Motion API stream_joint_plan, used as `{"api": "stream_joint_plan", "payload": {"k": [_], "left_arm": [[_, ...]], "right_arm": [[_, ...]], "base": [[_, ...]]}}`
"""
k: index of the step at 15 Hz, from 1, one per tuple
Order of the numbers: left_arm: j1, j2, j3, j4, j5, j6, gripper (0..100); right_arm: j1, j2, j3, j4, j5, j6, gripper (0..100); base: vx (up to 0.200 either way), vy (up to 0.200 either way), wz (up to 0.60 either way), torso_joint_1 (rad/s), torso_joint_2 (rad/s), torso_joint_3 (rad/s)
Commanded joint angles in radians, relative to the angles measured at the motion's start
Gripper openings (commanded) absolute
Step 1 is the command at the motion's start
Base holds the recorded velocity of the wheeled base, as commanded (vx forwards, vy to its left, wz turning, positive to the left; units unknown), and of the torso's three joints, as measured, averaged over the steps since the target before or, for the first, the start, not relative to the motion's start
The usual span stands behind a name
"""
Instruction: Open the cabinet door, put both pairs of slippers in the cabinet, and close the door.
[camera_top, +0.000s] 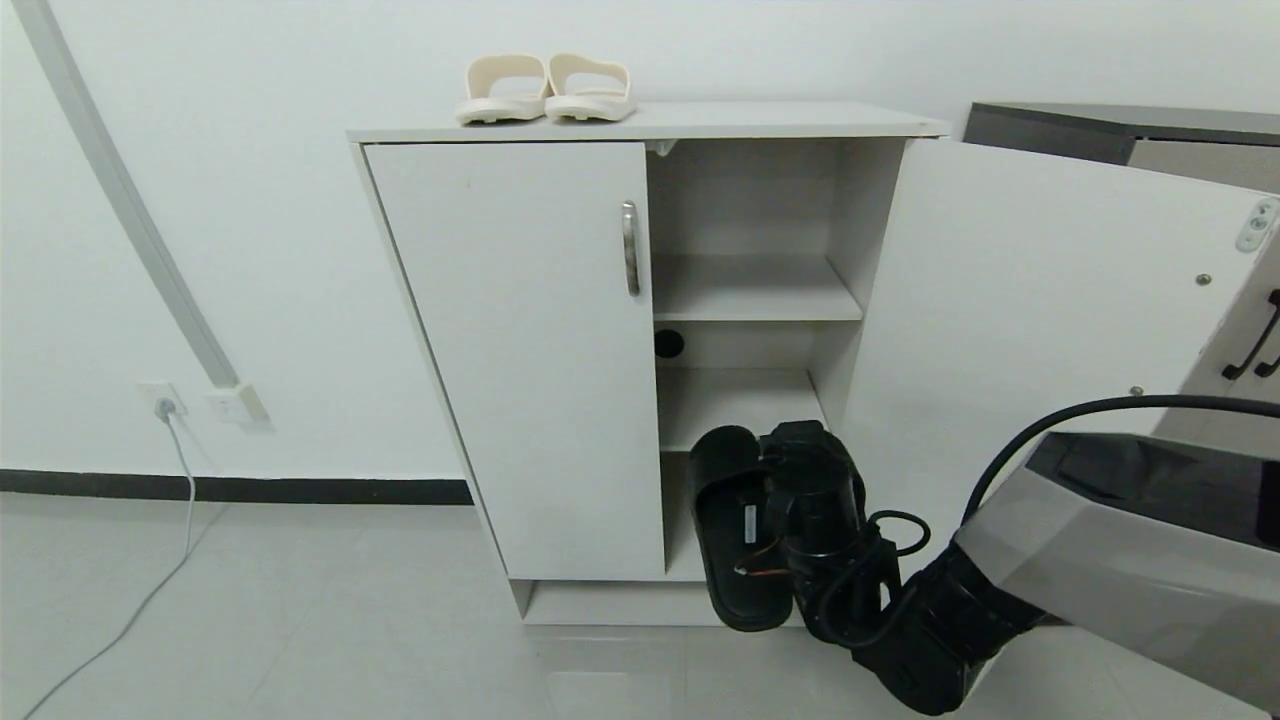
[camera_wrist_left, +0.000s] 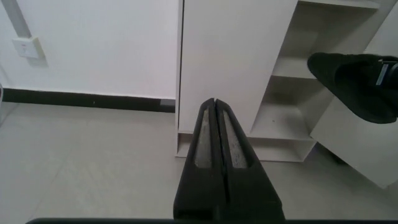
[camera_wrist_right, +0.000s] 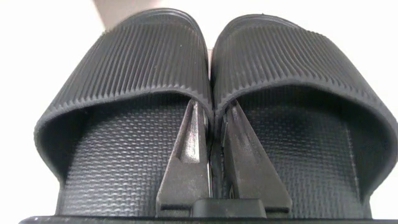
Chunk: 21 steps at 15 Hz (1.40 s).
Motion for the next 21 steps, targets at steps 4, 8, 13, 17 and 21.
{"api": "stream_joint_plan", "payload": {"k": [4, 8, 13, 17, 21], "left_arm": [[0.001, 0.002, 0.000, -0.001, 0.000, 0.000, 0], [0.001, 0.002, 0.000, -0.001, -0.001, 0.002, 0], [0.001, 0.002, 0.000, -0.001, -0.001, 0.000, 0], [0.001, 0.002, 0.000, -0.001, 0.000, 0.000, 0], [0.001, 0.002, 0.000, -0.001, 0.000, 0.000, 0]], "right_arm": [[0.007, 0.038, -0.019, -0.027, 0.021, -0.004, 0], [0.007, 0.064, -0.020, -0.054, 0.019, -0.007, 0], [0.004, 0.074, -0.030, -0.056, 0.034, -0.005, 0], [-0.001, 0.083, -0.042, -0.100, 0.038, -0.008, 0], [-0.006, 0.081, -0.042, -0.157, 0.038, -0.019, 0]], "base": [[0.000, 0.000, 0.00, 0.000, 0.00, 0.000], [0.000, 0.000, 0.00, 0.000, 0.00, 0.000], [0.000, 0.000, 0.00, 0.002, 0.00, -0.117], [0.000, 0.000, 0.00, 0.006, 0.00, -0.188], [0.000, 0.000, 0.00, 0.005, 0.00, -0.203]]}}
